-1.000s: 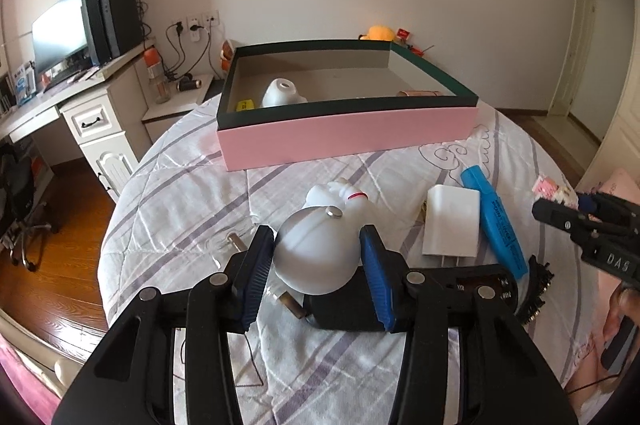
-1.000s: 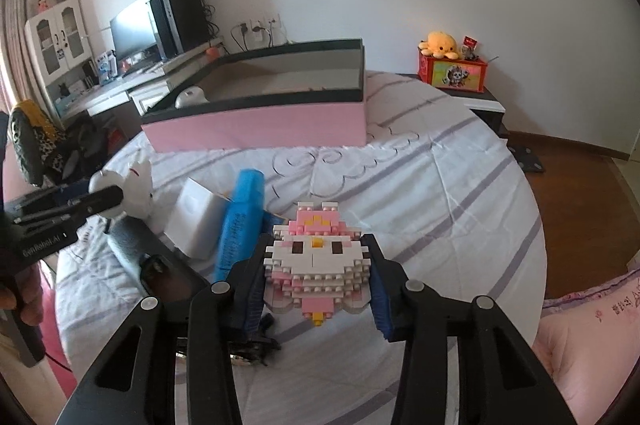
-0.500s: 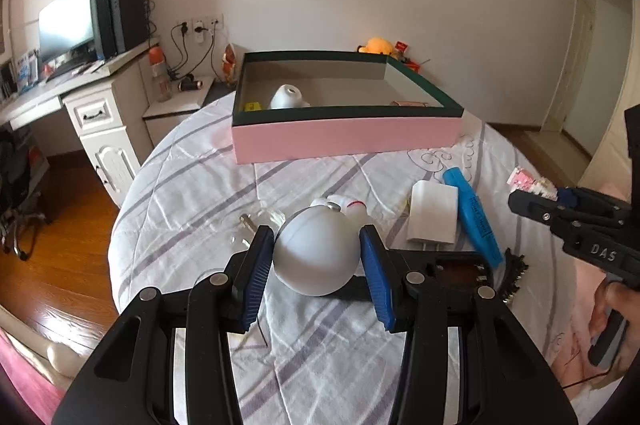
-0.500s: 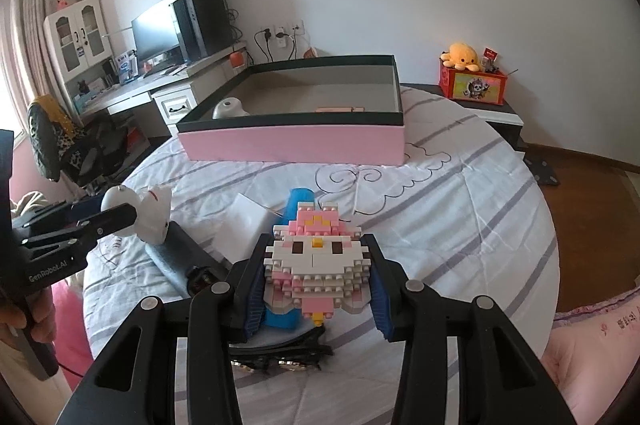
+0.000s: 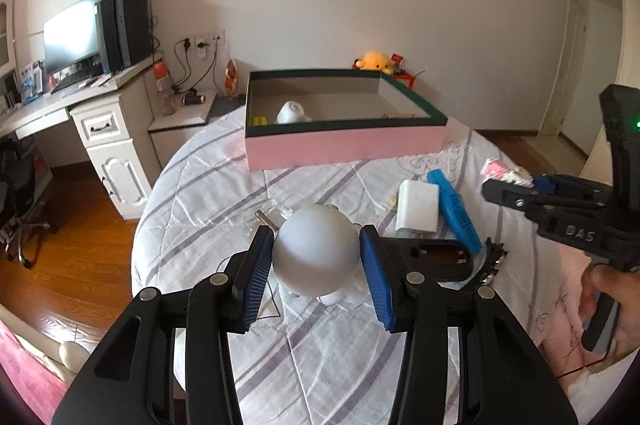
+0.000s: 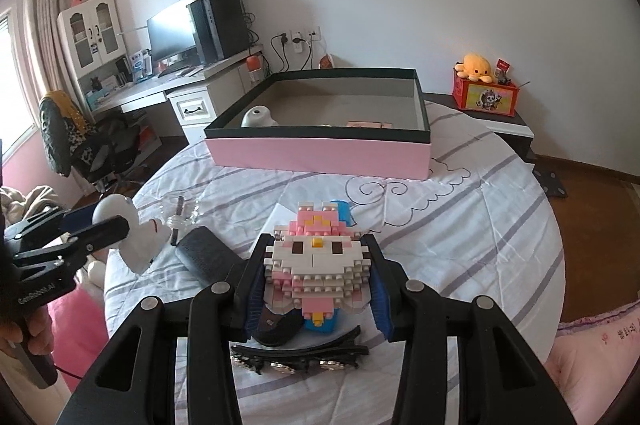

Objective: Organize rigid objects
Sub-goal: 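Lift and carry the white device with the left tool while the right tool carries the figure toward the box, then lower the white device into the box and open the left tool while the right tool releases the figure there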

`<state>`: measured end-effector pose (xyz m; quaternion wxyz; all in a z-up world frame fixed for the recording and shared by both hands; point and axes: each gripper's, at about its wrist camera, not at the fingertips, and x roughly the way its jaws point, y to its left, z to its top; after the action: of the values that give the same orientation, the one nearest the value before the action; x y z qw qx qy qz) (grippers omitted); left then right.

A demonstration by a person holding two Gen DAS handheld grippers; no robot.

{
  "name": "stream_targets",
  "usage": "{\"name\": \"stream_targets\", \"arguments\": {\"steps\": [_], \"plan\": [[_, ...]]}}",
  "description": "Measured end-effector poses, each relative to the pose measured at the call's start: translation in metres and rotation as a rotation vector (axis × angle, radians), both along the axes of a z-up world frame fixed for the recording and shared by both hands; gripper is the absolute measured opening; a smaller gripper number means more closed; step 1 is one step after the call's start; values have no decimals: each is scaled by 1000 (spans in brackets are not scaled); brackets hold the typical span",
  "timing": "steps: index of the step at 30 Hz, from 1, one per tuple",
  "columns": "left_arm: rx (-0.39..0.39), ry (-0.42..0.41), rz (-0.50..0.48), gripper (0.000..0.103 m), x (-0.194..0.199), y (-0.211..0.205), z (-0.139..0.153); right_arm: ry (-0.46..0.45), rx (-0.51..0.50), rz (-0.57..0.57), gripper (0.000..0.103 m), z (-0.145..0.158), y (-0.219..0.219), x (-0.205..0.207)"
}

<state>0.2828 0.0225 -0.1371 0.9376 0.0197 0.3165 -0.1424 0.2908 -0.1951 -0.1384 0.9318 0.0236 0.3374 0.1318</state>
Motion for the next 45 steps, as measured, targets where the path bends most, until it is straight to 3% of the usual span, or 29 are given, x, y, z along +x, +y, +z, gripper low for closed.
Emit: {"name": "stream_targets", "arguments": {"steps": [13, 24, 38, 45], "plan": [[25, -115, 30, 45, -12, -7, 43, -71, -14, 25, 44, 32, 10, -2], [48, -171, 54, 45, 1, -16, 69, -143, -32, 35, 44, 63, 12, 9], [103, -214, 68, 45, 67, -24, 95, -188, -76, 55, 44, 91, 7, 55], [138, -176, 43, 45, 127, -40, 91, -152, -112, 78, 45, 83, 10, 102]]}}
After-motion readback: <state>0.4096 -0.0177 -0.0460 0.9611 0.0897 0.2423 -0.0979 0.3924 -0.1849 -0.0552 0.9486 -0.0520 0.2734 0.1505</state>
